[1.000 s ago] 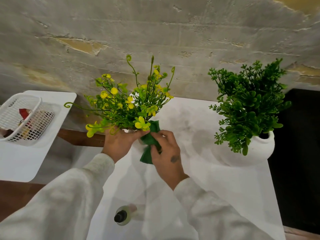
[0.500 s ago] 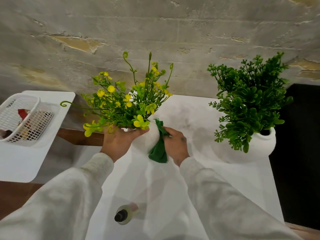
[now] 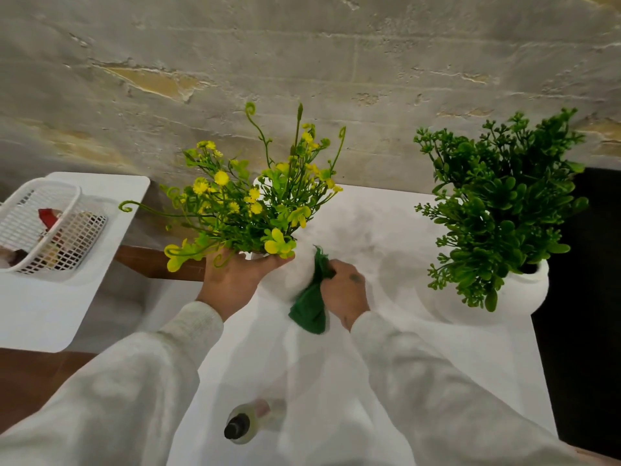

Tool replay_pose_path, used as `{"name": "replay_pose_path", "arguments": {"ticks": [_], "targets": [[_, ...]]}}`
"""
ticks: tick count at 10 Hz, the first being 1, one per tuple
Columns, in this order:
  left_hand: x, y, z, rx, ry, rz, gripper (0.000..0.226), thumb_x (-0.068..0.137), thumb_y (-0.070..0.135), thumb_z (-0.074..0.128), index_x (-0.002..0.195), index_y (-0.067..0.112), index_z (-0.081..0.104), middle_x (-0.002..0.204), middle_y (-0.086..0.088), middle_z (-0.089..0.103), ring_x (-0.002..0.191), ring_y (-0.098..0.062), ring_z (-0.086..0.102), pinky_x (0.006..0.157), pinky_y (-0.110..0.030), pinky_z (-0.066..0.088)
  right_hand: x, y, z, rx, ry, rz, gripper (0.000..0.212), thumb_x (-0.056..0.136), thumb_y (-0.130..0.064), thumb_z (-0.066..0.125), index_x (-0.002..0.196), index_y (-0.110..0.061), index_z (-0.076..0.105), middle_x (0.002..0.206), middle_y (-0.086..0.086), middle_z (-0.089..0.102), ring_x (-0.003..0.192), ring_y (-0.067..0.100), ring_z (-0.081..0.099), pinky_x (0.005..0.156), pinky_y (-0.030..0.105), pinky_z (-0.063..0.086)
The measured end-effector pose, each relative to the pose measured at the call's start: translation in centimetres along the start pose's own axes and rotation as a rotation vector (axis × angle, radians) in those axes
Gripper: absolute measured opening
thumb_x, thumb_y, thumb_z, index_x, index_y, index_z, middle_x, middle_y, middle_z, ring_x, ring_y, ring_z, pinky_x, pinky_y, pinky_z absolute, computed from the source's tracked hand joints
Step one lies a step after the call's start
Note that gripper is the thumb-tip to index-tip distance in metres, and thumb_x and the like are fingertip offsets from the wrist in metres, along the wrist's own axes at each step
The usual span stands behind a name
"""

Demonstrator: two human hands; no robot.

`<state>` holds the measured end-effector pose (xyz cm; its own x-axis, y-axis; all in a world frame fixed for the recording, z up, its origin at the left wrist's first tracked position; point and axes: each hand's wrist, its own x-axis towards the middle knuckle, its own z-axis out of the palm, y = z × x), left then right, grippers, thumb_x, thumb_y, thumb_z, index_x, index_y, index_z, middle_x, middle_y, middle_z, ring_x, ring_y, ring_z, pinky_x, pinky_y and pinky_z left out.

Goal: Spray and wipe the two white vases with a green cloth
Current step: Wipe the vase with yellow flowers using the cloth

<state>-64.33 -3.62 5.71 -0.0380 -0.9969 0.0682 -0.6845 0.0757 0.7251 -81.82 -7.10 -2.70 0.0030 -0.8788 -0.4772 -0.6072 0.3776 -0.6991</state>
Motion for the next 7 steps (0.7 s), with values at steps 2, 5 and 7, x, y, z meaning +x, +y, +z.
{"name": "replay_pose_path", "arguments": {"ticks": [2, 5, 7], "targets": [[-0.1, -0.2, 0.9, -0.160, 0.109, -0.437, 0.043, 0.069, 0.049, 0.078, 0.101, 0.028, 0.056, 0.085, 0.023, 0.053, 0.060, 0.030, 0.048, 0.057, 0.003, 0.038, 2.5, -3.1, -1.5, -0.128, -0.106, -0.115, 0.049, 0.084, 0.002, 0.045, 0.122, -0.017, 0.068, 0.121, 0.013, 0.066, 0.111, 0.033, 0.058, 0.082, 0.022, 0.040], [0.0, 0.2, 0.4, -0.191, 0.135, -0.392, 0.089, 0.050, 0.067, 0.070, 0.123, 0.018, 0.057, 0.107, 0.005, 0.061, 0.081, 0.005, 0.055, 0.067, -0.008, 0.038, -2.3, 1.5, 1.1, 0.142, 0.001, -0.044, 0.027, 0.092, -0.004, 0.046, 0.109, -0.015, 0.062, 0.102, 0.008, 0.065, 0.087, 0.025, 0.057, 0.074, 0.024, 0.045], [0.2, 0.9, -0.2, 0.017, 0.146, -0.191, 0.052, 0.075, 0.052, 0.065, 0.118, 0.022, 0.068, 0.107, -0.014, 0.070, 0.093, -0.030, 0.068, 0.083, -0.038, 0.056, -2.6, 0.5, 1.6, 0.258, 0.070, 0.054, 0.034, 0.086, 0.001, 0.045, 0.106, -0.015, 0.067, 0.101, 0.006, 0.068, 0.089, 0.023, 0.061, 0.077, 0.027, 0.054]]}}
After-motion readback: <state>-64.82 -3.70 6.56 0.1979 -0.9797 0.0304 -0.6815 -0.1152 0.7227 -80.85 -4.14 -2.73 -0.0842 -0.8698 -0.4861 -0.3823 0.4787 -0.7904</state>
